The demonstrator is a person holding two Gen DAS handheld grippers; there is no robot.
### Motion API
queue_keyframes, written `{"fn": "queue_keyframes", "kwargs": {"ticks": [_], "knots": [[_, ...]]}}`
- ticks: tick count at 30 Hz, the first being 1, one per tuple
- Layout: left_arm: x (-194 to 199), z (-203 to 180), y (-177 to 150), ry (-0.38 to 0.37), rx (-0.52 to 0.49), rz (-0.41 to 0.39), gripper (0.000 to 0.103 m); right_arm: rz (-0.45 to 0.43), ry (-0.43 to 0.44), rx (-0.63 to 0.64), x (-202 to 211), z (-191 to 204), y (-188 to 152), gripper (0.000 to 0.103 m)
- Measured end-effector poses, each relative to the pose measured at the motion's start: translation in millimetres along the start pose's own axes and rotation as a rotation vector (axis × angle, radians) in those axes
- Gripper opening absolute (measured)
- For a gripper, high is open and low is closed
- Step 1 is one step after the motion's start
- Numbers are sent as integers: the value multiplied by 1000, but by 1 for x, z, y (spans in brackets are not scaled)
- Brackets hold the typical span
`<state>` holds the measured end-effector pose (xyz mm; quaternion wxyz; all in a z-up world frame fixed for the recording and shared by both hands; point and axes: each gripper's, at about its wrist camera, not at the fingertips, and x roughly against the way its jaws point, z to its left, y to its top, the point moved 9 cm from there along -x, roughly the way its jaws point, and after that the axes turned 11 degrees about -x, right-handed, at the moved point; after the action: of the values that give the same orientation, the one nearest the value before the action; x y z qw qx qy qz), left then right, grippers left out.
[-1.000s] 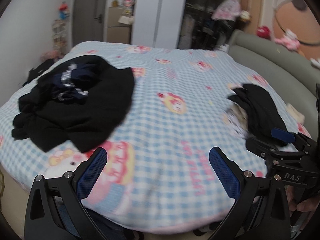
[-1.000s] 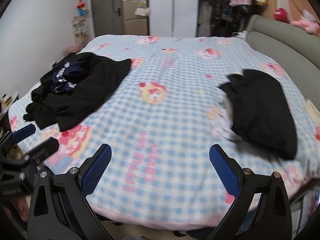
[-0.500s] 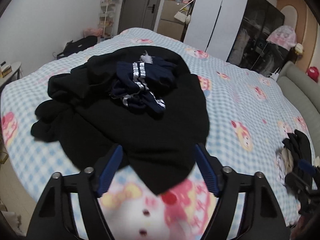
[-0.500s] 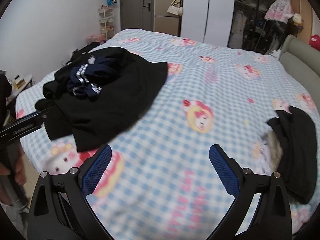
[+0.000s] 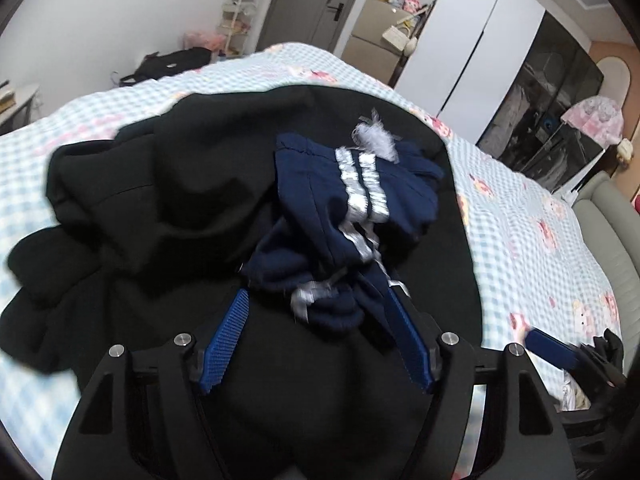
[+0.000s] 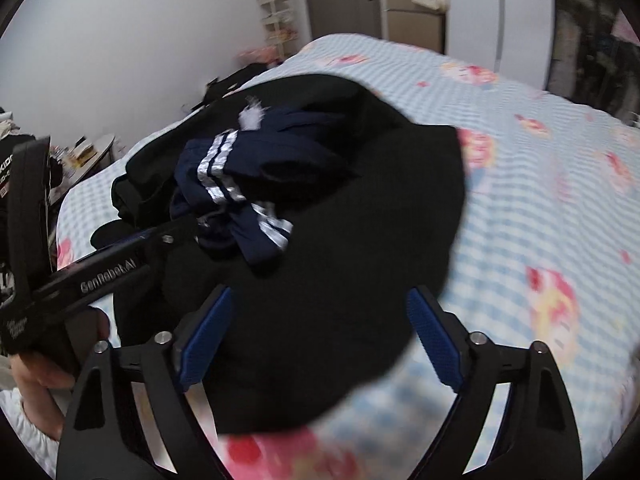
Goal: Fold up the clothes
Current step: 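Grasp the navy striped pants waistband with both grippers and lift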
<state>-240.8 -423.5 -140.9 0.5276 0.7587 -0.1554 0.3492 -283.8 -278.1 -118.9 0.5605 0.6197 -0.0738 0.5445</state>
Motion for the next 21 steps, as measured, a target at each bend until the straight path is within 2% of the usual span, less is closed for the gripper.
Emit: {"fn": "queue_keyframes", "kwargs": {"ticks": [4,5,6,8,9,10,11,12,14,17,21], "knots": [[-29,-7,5,-70,-63,34,70,86,37,40,-60,20,4,81],[-33,-10,6,-86,-79,40,57,114,54,40,-72,24,2,81],[-36,-12,6,-92,-87,48,35,133,73,39,-81,27,-1,82],[-38,-13,4,-98,-84,56,28,135,87,35,-91,33,-3,82],[-37,-13,4,-104,-78,55,20,121,84,38,-92,35,-3,76],[-36,-13,3,-111,-72,54,18,110,81,48,-90,36,-3,66],[-32,-15,3,-121,-65,51,15,103,83,58,-87,39,-3,36],[-27,-17,4,-129,-62,48,14,109,100,62,-84,42,-4,19],[-16,-27,5,-141,-85,40,13,102,102,67,-73,44,-7,13],[5,-49,1,-175,-119,41,13,59,70,84,-46,36,-13,11],[31,-100,-17,-270,-186,64,13,20,76,7,12,4,-32,11]]}}
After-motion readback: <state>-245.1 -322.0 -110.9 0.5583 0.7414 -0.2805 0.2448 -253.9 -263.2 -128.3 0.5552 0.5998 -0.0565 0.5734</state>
